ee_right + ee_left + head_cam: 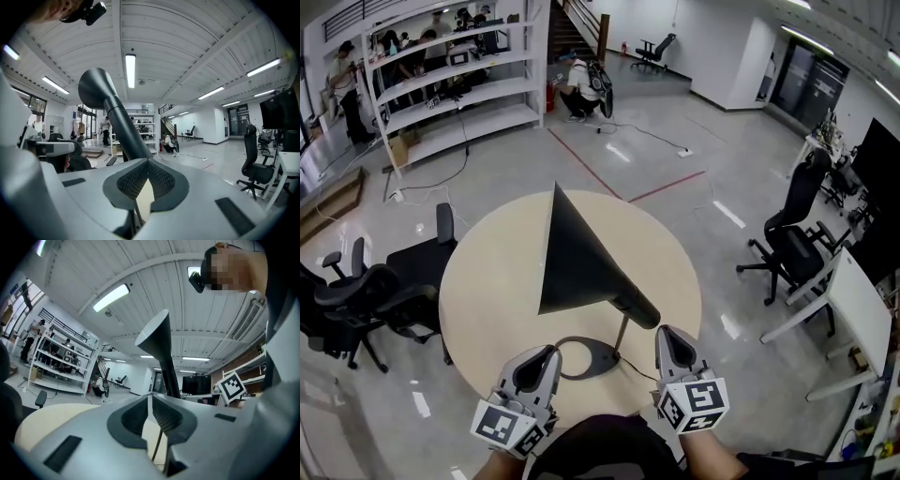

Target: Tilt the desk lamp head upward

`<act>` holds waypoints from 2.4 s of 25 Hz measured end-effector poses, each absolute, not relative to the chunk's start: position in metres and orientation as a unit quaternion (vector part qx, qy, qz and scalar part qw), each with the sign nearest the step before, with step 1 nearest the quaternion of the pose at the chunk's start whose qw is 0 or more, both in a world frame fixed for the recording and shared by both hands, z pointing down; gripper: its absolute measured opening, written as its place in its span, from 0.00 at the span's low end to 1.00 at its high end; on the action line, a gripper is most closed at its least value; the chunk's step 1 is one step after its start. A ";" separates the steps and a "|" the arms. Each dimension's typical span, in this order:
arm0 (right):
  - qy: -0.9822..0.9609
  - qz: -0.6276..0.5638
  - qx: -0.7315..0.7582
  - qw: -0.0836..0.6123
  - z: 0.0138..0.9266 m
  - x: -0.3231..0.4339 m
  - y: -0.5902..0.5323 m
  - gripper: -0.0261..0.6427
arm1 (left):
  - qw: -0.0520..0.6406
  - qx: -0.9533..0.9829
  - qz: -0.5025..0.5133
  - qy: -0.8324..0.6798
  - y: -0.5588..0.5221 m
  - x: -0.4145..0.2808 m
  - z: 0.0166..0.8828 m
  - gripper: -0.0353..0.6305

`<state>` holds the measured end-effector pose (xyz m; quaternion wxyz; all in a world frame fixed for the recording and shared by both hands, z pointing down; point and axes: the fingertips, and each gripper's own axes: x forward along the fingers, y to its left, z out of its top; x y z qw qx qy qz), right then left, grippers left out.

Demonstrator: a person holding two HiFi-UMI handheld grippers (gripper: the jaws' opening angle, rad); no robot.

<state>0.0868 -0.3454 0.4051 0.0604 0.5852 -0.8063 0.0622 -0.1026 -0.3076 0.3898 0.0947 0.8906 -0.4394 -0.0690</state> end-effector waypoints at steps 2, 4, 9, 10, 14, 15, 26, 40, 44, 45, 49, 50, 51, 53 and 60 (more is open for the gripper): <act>-0.800 0.066 0.593 0.068 0.409 0.086 -0.340 0.06 | 0.099 0.895 -0.054 -0.431 -0.307 -0.092 0.402 0.17; -0.793 0.068 0.600 0.077 0.413 0.086 -0.334 0.06 | 0.106 0.898 -0.041 -0.424 -0.308 -0.084 0.414 0.17; -0.786 0.075 0.607 0.089 0.427 0.084 -0.318 0.05 | 0.123 0.905 -0.030 -0.405 -0.314 -0.066 0.437 0.17; -0.786 0.078 0.606 0.091 0.431 0.085 -0.315 0.05 | 0.124 0.908 -0.029 -0.400 -0.314 -0.061 0.438 0.16; -0.788 0.091 0.601 0.098 0.444 0.086 -0.303 0.05 | 0.135 0.915 -0.030 -0.380 -0.308 -0.041 0.441 0.12; -0.789 0.092 0.599 0.098 0.446 0.087 -0.299 0.05 | 0.137 0.916 -0.029 -0.376 -0.305 -0.036 0.442 0.12; -0.796 0.123 0.586 0.084 0.465 0.152 -0.226 0.05 | 0.136 0.917 0.014 -0.375 -0.235 0.048 0.452 0.12; -0.840 0.097 0.527 0.080 0.485 0.233 -0.075 0.06 | 0.133 0.874 0.071 -0.463 -0.071 0.130 0.483 0.12; -0.849 0.121 0.509 0.075 0.500 0.245 -0.039 0.05 | 0.139 0.863 0.100 -0.476 -0.030 0.144 0.496 0.12; -0.851 0.126 0.505 0.073 0.503 0.248 -0.032 0.05 | 0.138 0.861 0.105 -0.479 -0.022 0.147 0.496 0.12; -0.857 0.134 0.493 0.070 0.506 0.249 -0.012 0.05 | 0.132 0.852 0.115 -0.493 0.002 0.147 0.496 0.12; -0.859 0.133 0.490 0.068 0.506 0.247 -0.008 0.05 | 0.130 0.850 0.117 -0.496 0.008 0.145 0.497 0.12; -0.861 0.130 0.487 0.066 0.505 0.244 -0.005 0.05 | 0.128 0.848 0.119 -0.499 0.014 0.142 0.498 0.12; -0.866 0.123 0.481 0.061 0.503 0.237 0.000 0.05 | 0.126 0.844 0.125 -0.506 0.026 0.135 0.501 0.12; -0.878 0.111 0.463 0.056 0.493 0.203 0.030 0.05 | 0.118 0.832 0.123 -0.528 0.061 0.102 0.495 0.12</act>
